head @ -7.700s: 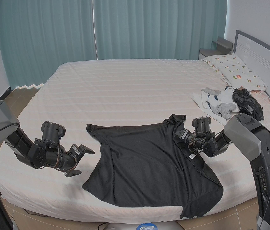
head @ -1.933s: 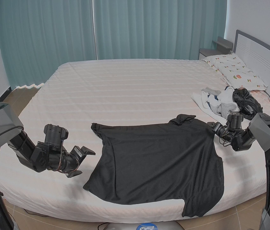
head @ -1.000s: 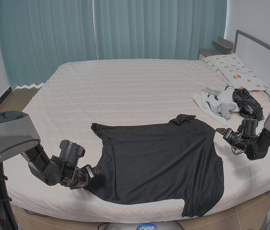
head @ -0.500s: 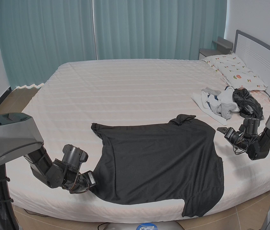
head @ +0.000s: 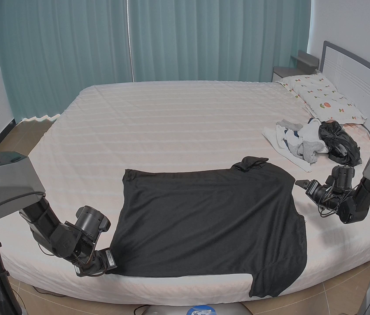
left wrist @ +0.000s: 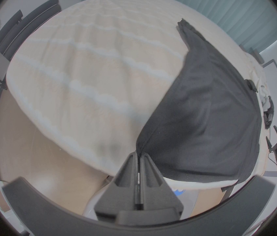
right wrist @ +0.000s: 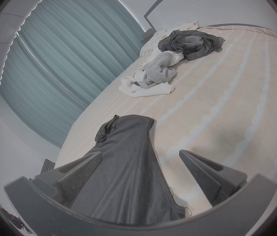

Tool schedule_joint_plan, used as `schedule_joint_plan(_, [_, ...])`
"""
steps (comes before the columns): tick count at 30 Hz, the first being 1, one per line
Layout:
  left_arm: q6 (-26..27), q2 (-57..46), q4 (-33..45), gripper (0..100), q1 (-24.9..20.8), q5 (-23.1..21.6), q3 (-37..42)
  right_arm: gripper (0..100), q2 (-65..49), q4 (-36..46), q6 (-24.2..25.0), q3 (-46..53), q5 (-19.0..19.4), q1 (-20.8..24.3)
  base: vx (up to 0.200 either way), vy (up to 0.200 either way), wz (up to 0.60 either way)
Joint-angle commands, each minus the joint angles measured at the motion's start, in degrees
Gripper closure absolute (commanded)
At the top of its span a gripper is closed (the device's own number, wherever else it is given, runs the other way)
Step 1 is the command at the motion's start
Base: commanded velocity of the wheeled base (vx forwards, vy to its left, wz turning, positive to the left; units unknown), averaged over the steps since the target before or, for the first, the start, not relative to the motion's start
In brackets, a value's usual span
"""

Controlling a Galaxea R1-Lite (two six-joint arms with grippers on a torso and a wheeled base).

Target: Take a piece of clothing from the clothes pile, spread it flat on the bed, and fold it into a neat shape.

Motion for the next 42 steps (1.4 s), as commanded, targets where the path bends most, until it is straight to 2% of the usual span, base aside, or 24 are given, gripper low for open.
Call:
schedule_joint_plan(1, [0.0, -4.6, 2.5, 100, 1.4, 0.1, 2.0, 0, -0.9, -0.6, -0.1, 1.8, 0.0, 1.0, 0.000, 0.000, 0.00])
schedule_joint_plan(6, [0.0, -4.6, 2.5, 100, 2.7, 1.2, 4.0, 0, -1.1, -0.9, -0.1, 3.4, 0.0, 1.8, 0.000, 0.000, 0.00])
schedule_joint_plan(15, [-0.1, -4.8, 2.1, 100, 2.9, 0.3, 5.3, 0, -1.1, -0.9, -0.7, 6.5, 0.1, 1.8, 0.000, 0.000, 0.00])
schedule_joint_plan(16, [-0.1, -4.8, 2.0, 0, 2.9, 0.1, 4.9, 0, -1.1, -0.9, -0.7, 6.8, 0.1, 1.8, 0.000, 0.000, 0.00])
schedule_joint_plan(22, [-0.5, -4.6, 1.9, 0, 3.0, 0.1, 1.8, 0, -2.1, -0.8, -0.7, 9.0, 1.9, 1.6, 0.000, 0.000, 0.00])
schedule_joint_plan(23, [-0.7, -4.6, 2.0, 0, 5.3, 0.1, -2.5, 0, -3.4, -0.8, -0.7, 11.4, 3.7, 1.4, 0.000, 0.000, 0.00])
schedule_joint_plan(28, [-0.8, -3.2, 2.6, 0, 9.2, -1.5, -14.1, 0, -4.7, -0.9, -0.8, 14.0, 5.3, 1.5, 0.000, 0.000, 0.00])
schedule_joint_plan(32, [-2.2, 2.6, 2.7, 0, 9.4, -3.5, -24.3, 0, -5.2, -1.2, -0.8, 15.6, 5.4, 1.9, 0.000, 0.000, 0.00])
schedule_joint_plan(33, [-2.2, 2.6, 2.7, 0, 9.4, -3.5, -24.3, 0, -5.2, -1.2, -0.8, 15.6, 5.4, 1.9, 0.000, 0.000, 0.00])
schedule_joint_plan(34, [-2.6, 6.2, 2.8, 0, 9.4, -4.0, -29.8, 0, -5.5, -2.4, -0.8, 16.7, 5.4, 1.9, 0.000, 0.000, 0.00])
schedule_joint_plan(35, [-2.6, 6.2, 2.8, 0, 9.4, -4.0, -29.8, 0, -5.5, -2.4, -0.8, 16.7, 5.4, 1.9, 0.000, 0.000, 0.00])
schedule_joint_plan(36, [-3.0, 9.8, 3.1, 0, 9.3, -4.6, -34.8, 0, -5.5, -3.7, -0.8, 17.7, 5.4, 1.9, 0.000, 0.000, 0.00])
schedule_joint_plan(39, [-4.6, 13.9, 5.7, 0, 9.4, -4.7, -42.1, 0, -5.5, -4.5, -0.8, 18.6, 5.4, 1.9, 0.000, 0.000, 0.00])
schedule_joint_plan(42, [-6.5, 15.2, 7.9, 0, 9.5, -4.9, -45.6, 0, -5.6, -4.5, -0.8, 18.9, 5.4, 1.8, 0.000, 0.000, 0.00])
